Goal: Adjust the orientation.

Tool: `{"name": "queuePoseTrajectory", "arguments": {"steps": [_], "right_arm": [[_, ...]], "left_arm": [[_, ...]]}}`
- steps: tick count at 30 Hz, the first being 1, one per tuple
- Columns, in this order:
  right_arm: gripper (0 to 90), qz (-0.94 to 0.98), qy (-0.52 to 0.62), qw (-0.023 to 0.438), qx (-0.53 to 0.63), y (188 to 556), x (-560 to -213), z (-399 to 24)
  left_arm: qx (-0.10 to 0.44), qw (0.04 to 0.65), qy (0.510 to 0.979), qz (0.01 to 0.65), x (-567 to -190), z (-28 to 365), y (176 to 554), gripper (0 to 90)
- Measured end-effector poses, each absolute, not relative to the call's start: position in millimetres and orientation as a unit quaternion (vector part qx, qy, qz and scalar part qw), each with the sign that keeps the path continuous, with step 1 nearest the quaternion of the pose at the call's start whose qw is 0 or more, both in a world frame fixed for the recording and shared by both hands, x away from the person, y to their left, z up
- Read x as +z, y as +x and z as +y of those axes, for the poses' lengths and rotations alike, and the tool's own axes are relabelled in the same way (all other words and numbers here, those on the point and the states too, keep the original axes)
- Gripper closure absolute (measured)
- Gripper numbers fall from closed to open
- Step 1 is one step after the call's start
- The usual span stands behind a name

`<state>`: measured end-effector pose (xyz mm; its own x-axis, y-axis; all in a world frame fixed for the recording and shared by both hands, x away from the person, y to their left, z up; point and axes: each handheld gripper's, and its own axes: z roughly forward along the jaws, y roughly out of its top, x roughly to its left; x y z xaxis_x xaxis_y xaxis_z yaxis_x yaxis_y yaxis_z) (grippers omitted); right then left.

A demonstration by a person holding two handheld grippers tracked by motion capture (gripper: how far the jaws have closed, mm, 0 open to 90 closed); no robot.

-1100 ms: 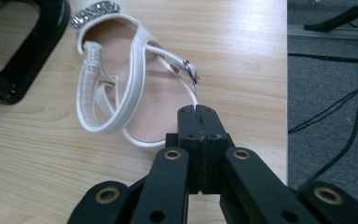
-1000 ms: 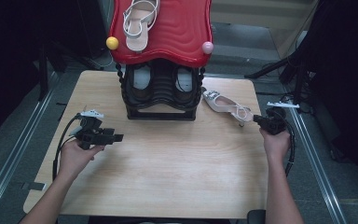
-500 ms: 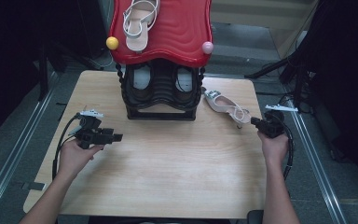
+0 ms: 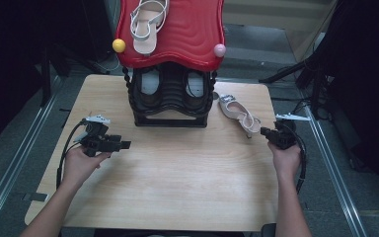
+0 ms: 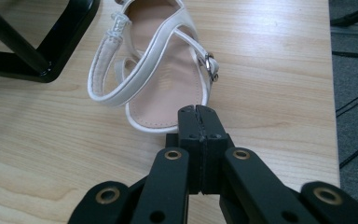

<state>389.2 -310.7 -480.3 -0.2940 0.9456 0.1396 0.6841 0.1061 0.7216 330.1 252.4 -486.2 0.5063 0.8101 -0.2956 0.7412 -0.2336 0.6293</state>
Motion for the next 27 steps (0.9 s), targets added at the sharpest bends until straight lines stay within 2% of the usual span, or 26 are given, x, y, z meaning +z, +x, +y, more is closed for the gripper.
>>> {"name": "queuePoseTrajectory", "arguments": {"steps": [27], "right_arm": [[90.0,0.733,0.548,0.157,0.371,376,-481,-277]], "left_arm": [[0.038,0.37,0.786,0.494,-488,249,338,43.3]]}}
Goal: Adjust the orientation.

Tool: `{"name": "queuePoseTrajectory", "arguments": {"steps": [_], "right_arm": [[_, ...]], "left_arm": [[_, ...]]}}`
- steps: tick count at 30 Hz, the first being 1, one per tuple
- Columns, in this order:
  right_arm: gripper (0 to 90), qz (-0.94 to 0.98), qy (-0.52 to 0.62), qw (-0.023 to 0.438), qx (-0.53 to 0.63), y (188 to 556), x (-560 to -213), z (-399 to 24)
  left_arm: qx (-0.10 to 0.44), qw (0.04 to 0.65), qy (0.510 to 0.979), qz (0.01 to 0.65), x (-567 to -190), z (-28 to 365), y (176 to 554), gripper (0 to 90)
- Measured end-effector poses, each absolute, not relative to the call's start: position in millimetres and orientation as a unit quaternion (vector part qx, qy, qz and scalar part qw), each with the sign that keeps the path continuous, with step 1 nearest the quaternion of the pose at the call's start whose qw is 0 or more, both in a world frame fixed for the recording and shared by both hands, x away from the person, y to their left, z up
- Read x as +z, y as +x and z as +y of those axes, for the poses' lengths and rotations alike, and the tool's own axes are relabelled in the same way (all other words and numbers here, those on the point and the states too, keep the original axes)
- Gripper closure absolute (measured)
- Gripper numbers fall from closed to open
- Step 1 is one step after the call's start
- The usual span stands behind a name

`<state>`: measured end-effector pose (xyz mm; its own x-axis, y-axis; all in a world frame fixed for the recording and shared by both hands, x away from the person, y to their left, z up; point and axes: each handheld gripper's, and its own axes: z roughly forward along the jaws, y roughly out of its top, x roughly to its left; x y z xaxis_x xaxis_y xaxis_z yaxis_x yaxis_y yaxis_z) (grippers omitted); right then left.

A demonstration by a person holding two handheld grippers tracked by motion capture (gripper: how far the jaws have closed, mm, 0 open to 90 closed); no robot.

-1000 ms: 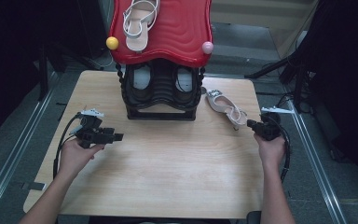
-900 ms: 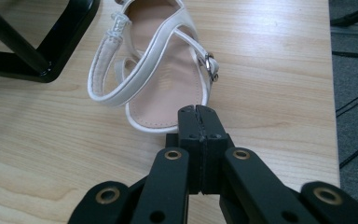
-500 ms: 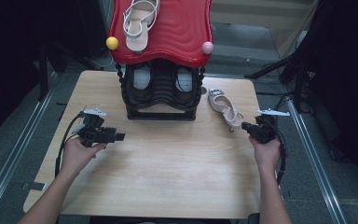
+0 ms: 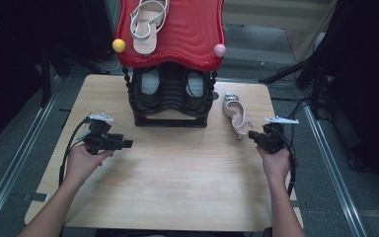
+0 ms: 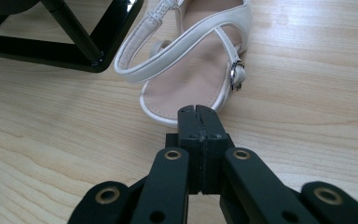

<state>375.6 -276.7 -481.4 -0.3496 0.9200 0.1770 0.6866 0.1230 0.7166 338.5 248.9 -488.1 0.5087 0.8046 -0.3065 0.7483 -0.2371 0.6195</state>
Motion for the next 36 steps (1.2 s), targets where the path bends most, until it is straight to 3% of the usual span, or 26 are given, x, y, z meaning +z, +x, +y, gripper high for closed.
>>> {"name": "queuePoseTrajectory", "arguments": {"steps": [6,23,36], "right_arm": [[89.9,0.729,0.549,0.159,0.377,375,-477,-282],[73.4,0.733,0.527,0.166,0.397,395,-457,-270],[72.3,0.744,0.523,0.157,0.385,433,-458,-251]], "left_arm": [[0.038,0.371,0.784,0.496,-488,250,339,43.3],[0.043,0.377,0.779,0.498,-488,254,331,42.8],[0.041,0.376,0.77,0.514,-489,264,321,41.9]]}}
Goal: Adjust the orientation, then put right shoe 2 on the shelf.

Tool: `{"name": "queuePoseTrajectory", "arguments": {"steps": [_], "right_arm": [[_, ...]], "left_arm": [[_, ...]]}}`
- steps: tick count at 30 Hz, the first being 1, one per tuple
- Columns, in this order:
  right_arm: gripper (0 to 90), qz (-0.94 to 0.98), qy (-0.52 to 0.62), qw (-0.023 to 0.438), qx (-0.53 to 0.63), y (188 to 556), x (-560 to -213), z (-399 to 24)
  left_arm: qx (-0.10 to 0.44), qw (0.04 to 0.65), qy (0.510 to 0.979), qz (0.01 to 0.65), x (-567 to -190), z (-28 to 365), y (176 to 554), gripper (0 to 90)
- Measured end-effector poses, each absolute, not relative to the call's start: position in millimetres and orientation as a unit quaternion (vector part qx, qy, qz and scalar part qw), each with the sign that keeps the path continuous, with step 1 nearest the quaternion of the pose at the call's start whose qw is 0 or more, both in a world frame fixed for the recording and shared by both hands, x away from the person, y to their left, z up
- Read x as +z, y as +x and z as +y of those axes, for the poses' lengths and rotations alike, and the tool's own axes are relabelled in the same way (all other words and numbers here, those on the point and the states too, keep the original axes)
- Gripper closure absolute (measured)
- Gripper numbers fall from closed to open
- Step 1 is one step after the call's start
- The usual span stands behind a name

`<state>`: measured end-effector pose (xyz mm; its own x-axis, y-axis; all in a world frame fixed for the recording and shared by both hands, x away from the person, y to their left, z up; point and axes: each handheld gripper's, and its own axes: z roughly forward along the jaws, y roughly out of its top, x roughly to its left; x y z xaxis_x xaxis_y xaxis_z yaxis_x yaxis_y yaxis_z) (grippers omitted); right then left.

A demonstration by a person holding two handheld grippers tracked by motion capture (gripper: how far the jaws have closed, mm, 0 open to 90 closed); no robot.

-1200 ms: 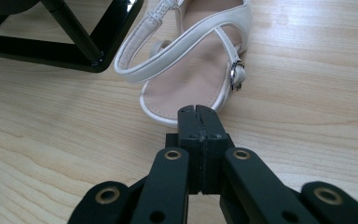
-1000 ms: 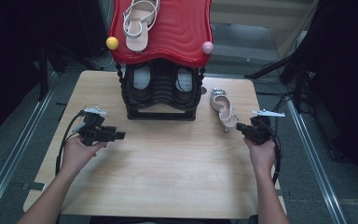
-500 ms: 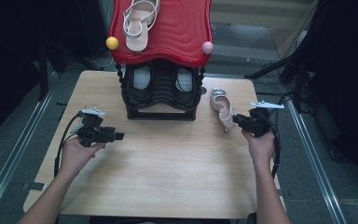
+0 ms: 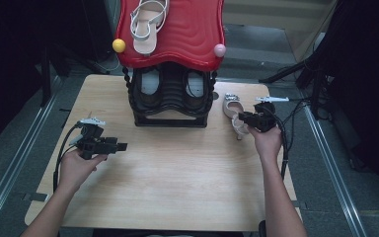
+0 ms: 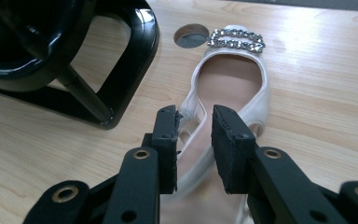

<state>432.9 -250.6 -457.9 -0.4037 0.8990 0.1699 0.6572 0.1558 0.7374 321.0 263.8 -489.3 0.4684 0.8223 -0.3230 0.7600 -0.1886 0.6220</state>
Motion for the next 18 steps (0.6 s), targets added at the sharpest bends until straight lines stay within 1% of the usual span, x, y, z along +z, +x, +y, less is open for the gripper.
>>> {"name": "queuePoseTrajectory", "arguments": {"steps": [4,6,13,15,18], "right_arm": [[72.3,0.744,0.521,0.156,0.389,442,-460,-245],[71.7,0.746,0.523,0.147,0.385,445,-461,-242],[71.5,0.749,0.519,0.148,0.384,450,-456,-235],[71.2,0.748,0.517,0.156,0.386,451,-454,-233],[71.3,0.742,0.527,0.151,0.386,456,-457,-232]], "left_arm": [[0.043,0.379,0.768,0.514,-489,265,320,42.0],[0.044,0.379,0.768,0.515,-489,265,320,42.0],[0.043,0.375,0.771,0.513,-490,264,320,42.0],[0.042,0.376,0.771,0.513,-490,265,319,42.0],[0.042,0.376,0.771,0.513,-490,265,319,42.0]]}}
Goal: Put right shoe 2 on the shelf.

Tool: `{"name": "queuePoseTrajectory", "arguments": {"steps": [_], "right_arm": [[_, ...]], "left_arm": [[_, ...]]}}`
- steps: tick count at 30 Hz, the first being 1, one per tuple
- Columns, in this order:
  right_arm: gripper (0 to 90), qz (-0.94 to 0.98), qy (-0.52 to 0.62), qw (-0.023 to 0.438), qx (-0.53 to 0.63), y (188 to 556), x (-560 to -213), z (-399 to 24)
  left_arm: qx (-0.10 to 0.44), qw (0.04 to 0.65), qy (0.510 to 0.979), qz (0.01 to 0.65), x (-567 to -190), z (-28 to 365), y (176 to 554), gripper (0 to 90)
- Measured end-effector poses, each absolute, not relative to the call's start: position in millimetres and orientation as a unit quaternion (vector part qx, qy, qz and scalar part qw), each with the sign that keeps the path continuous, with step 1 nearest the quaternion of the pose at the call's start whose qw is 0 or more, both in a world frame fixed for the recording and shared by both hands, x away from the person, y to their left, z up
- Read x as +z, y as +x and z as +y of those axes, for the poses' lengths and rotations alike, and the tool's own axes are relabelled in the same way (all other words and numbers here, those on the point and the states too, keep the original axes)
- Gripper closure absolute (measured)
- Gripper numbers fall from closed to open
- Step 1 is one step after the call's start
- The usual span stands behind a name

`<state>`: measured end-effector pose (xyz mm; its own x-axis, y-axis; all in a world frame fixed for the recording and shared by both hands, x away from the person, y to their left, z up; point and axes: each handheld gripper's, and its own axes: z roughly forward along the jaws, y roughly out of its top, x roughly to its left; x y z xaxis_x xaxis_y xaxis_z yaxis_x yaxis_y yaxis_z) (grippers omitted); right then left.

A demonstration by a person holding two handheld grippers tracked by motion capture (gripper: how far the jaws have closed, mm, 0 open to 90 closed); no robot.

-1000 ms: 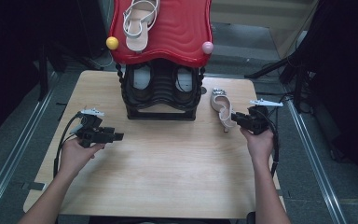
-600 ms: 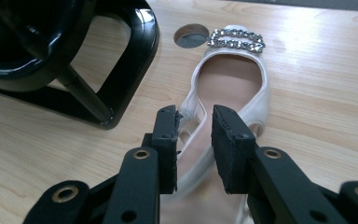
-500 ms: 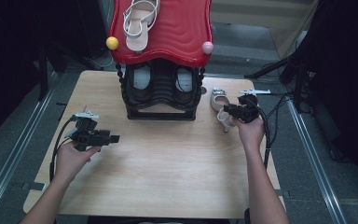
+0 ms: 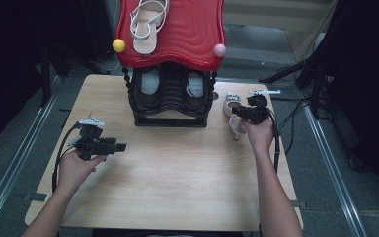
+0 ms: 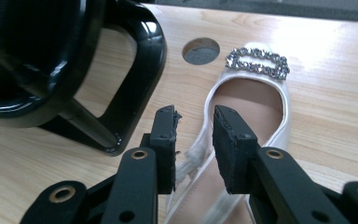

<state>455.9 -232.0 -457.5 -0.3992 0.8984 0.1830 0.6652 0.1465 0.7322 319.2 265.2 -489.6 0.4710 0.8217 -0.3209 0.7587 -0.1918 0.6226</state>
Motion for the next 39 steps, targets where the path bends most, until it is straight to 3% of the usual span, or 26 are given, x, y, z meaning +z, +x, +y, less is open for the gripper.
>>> {"name": "queuePoseTrajectory", "arguments": {"steps": [12,15,25,39], "right_arm": [[71.7,0.743,0.554,0.129,0.354,483,-482,-219],[75.7,0.744,0.561,0.125,0.339,488,-490,-217],[87.8,0.752,0.575,0.116,0.302,495,-491,-211],[88.4,0.744,0.579,0.109,0.314,495,-486,-221]], "left_arm": [[0.045,0.376,0.772,0.51,-489,265,318,42.1],[0.047,0.377,0.772,0.51,-489,265,318,42.2],[0.051,0.38,0.771,0.509,-489,264,318,42.3],[0.046,0.379,0.771,0.509,-489,265,319,42.3]]}}
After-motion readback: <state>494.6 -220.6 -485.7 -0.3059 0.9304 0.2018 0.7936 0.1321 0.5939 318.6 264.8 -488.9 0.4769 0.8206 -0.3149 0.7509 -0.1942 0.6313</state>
